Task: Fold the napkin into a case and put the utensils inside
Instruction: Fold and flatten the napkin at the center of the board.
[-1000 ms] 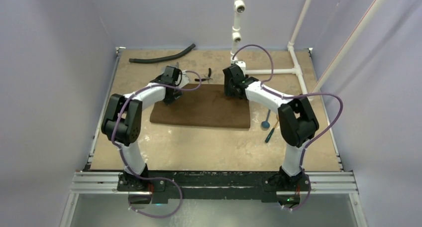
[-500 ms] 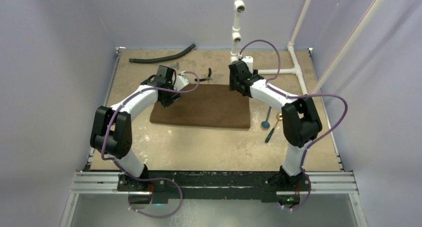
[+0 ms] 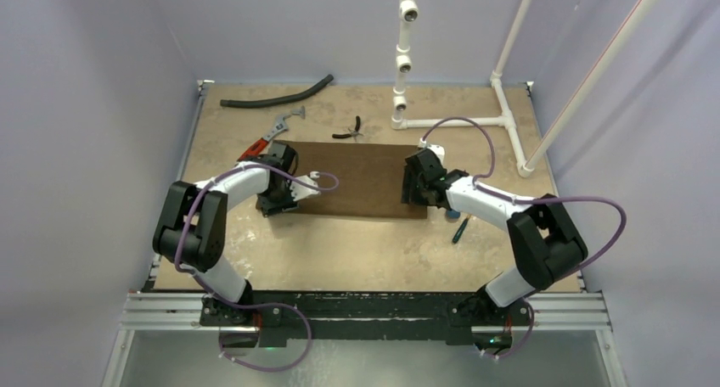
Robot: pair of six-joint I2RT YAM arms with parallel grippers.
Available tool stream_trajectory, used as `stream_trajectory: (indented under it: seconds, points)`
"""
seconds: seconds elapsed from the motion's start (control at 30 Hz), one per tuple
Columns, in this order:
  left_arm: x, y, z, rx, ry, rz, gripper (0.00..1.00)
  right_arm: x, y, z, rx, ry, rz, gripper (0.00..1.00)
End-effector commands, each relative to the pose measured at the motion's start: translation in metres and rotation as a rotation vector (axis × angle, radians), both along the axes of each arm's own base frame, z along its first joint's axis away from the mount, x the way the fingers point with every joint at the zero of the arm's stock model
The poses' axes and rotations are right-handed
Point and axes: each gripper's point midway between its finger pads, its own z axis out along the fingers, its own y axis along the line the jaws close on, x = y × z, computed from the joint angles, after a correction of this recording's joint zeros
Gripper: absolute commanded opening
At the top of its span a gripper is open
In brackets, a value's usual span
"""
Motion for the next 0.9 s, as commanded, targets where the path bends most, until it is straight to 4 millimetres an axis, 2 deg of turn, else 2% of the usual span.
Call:
stream_trajectory:
  seconds: [0.0,0.1,0.2,0.3,0.4,0.53,0.67,0.77,0.83,0.87]
  points:
    - [0.004,0.001,-0.017,0.010,-0.011,-0.053,0.44,0.000,0.005,-0.010,0.029,0.017,-0.016,0.65]
    - [-0.003,0.001,-0.028,0.001,0.014,-0.066,0.28,-0.001,0.005,-0.019,0.017,0.037,-0.018,0.54]
    - [-0.009,0.003,-0.034,0.008,0.029,-0.070,0.00,-0.004,0.003,-0.021,0.014,0.045,-0.018,0.38]
    - [-0.020,0.007,-0.036,0.021,0.043,-0.102,0.00,-0.017,-0.001,-0.021,0.028,0.051,-0.013,0.23]
    - [-0.030,0.006,-0.029,0.004,0.063,-0.124,0.00,-0.038,-0.004,-0.020,0.051,0.072,0.000,0.16]
    - [-0.053,0.003,-0.014,-0.038,0.132,-0.180,0.00,-0.072,0.006,-0.020,0.088,0.114,0.037,0.14]
    - [-0.091,-0.001,0.000,-0.094,0.268,-0.264,0.00,-0.101,0.013,-0.017,0.077,0.167,0.061,0.14]
    - [-0.117,-0.002,0.012,-0.118,0.381,-0.293,0.01,-0.110,0.011,-0.008,0.092,0.172,0.053,0.15]
    - [-0.123,-0.001,0.018,-0.118,0.405,-0.295,0.07,-0.110,0.014,0.001,0.116,0.164,0.063,0.16]
    - [-0.122,0.000,0.022,-0.109,0.401,-0.291,0.14,-0.109,0.015,0.006,0.116,0.164,0.059,0.17]
